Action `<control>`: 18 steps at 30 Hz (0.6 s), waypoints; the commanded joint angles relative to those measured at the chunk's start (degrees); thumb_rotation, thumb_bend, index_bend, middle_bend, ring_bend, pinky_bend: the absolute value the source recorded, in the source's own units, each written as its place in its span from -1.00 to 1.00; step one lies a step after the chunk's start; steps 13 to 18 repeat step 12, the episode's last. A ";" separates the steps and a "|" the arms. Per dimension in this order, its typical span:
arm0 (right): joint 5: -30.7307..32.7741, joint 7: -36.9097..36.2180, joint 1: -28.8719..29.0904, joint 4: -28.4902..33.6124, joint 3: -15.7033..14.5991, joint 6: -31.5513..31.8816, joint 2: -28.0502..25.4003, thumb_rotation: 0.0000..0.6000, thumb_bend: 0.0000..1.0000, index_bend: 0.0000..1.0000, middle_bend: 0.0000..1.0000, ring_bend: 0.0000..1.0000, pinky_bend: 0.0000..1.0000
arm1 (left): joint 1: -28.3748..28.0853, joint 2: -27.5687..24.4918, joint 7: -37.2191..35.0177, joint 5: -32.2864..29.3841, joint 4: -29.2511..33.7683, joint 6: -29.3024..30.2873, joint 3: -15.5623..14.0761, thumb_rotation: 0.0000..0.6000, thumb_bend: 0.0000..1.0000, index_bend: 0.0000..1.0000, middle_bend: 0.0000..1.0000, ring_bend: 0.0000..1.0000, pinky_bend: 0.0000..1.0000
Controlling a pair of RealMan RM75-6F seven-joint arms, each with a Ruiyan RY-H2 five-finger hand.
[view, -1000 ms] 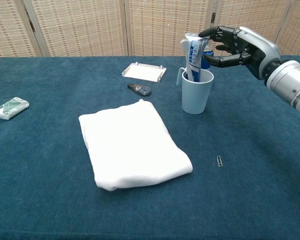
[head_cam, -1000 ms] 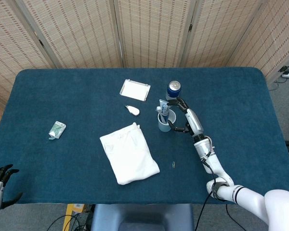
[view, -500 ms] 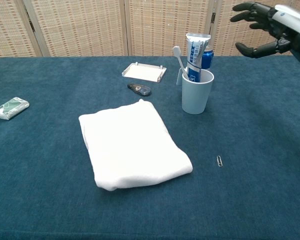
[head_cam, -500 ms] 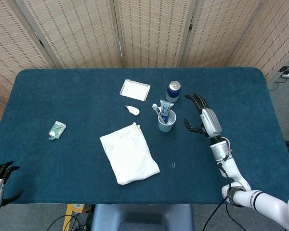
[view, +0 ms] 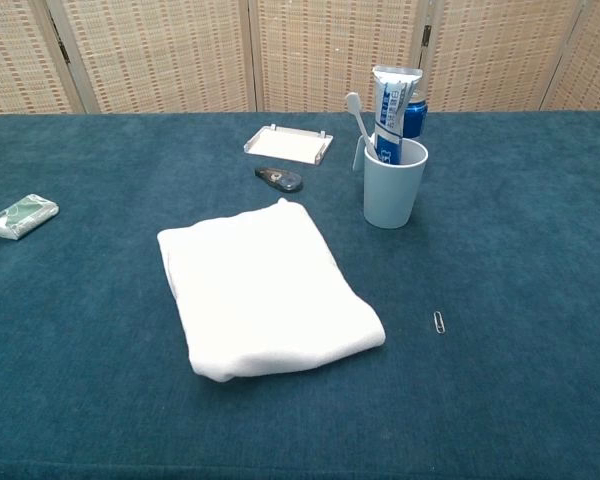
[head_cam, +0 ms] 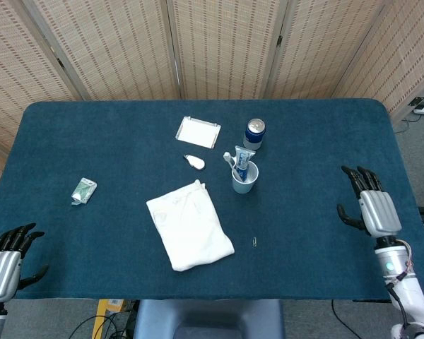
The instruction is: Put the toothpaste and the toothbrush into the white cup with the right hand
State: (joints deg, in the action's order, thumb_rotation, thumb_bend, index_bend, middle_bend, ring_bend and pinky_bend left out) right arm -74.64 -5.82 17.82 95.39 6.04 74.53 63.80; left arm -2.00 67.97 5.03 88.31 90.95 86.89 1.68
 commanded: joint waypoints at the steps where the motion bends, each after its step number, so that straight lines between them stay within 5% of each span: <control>1: -2.72 -1.66 -3.49 1.47 -2.68 2.35 -2.79 1.00 -0.30 -0.96 -0.79 -1.00 -1.00 | -0.53 0.30 0.68 0.02 0.33 -0.41 0.25 1.00 -0.46 -0.46 -0.66 -0.70 -0.65; 10: -7.11 -4.07 -10.90 -0.12 -6.37 9.79 -2.74 1.00 -0.30 -0.96 -0.79 -1.00 -1.00 | -1.27 0.96 0.84 0.03 2.08 0.08 0.94 1.00 -0.46 -0.46 -0.66 -0.70 -0.65; 18: -8.32 -4.91 -11.83 -0.56 -6.52 11.29 -2.38 1.00 -0.30 -0.96 -0.79 -1.00 -1.00 | -1.37 1.05 1.34 0.15 2.53 0.22 0.99 1.00 -0.46 -0.46 -0.66 -0.70 -0.65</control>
